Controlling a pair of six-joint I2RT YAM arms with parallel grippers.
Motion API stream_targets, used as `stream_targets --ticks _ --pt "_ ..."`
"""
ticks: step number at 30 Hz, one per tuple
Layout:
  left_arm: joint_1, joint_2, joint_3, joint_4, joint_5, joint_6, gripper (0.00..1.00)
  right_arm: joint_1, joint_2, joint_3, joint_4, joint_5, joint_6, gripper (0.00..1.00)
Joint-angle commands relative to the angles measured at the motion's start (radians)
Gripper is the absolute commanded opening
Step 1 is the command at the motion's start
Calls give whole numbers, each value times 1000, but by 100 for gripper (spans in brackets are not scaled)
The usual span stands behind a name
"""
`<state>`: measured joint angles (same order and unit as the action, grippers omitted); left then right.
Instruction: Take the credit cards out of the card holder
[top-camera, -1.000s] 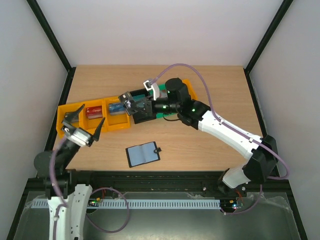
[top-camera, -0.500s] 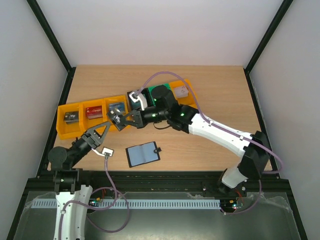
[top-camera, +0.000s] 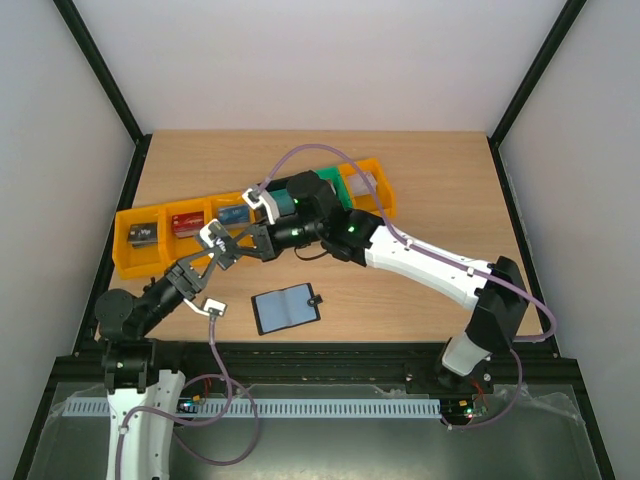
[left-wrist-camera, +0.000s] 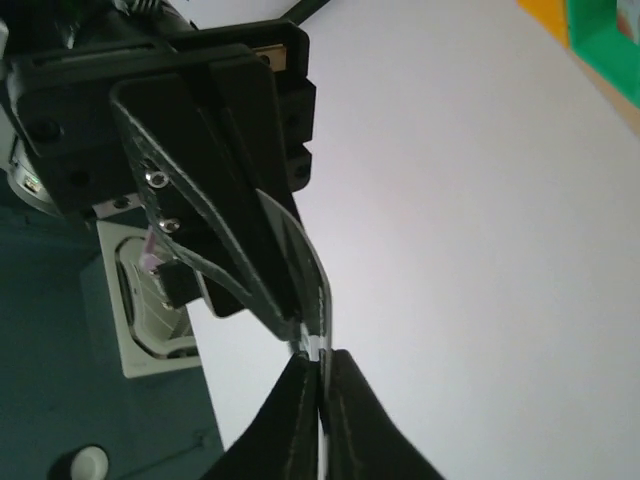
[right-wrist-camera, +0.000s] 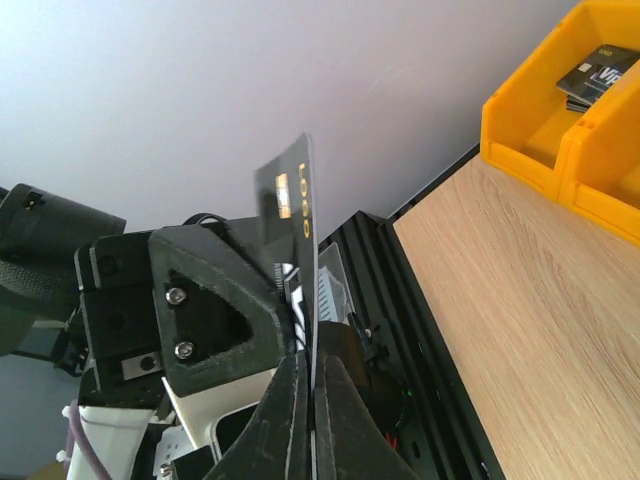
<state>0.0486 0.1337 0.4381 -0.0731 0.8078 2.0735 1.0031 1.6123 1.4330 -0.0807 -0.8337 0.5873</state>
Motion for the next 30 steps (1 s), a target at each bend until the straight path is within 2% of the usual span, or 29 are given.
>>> stream_targets --ticks 1,2,3,7,8,10,11,12,15,19,24,30 --pt "-2 -8 34 -37 33 44 2 7 -1 39 -6 4 -27 2" --pt "-1 -13 38 -50 22 30 2 7 -3 44 -23 20 -38 2" --pt "-1 -17 42 -67 4 -2 2 6 -7 49 -45 41 -53 6" --pt "-1 -13 94 -196 -135 -175 2 -15 -59 21 -95 186 -105 51" --pt "-1 3 115 -244 -196 -221 2 -29 -77 6 -95 216 -105 59" --pt "-1 69 180 -356 -325 -300 2 -79 -118 -29 -94 269 -98 77" --pt "-1 111 222 -408 -389 -362 2 -99 -143 -50 -95 295 -95 94" --pt "-1 174 266 -457 -448 -436 2 -118 -179 -73 -98 329 -100 100" --pt "-2 354 400 -635 -607 -599 2 -158 -259 -136 -126 444 -137 99" --pt "-6 525 494 -787 -736 -668 2 -196 -362 -216 -166 591 -187 99" --pt "29 716 485 -753 -870 -639 2 -220 -452 -289 -186 677 -267 99" --pt "179 968 595 -670 -872 -556 2 -229 -516 -337 -221 684 -358 99"
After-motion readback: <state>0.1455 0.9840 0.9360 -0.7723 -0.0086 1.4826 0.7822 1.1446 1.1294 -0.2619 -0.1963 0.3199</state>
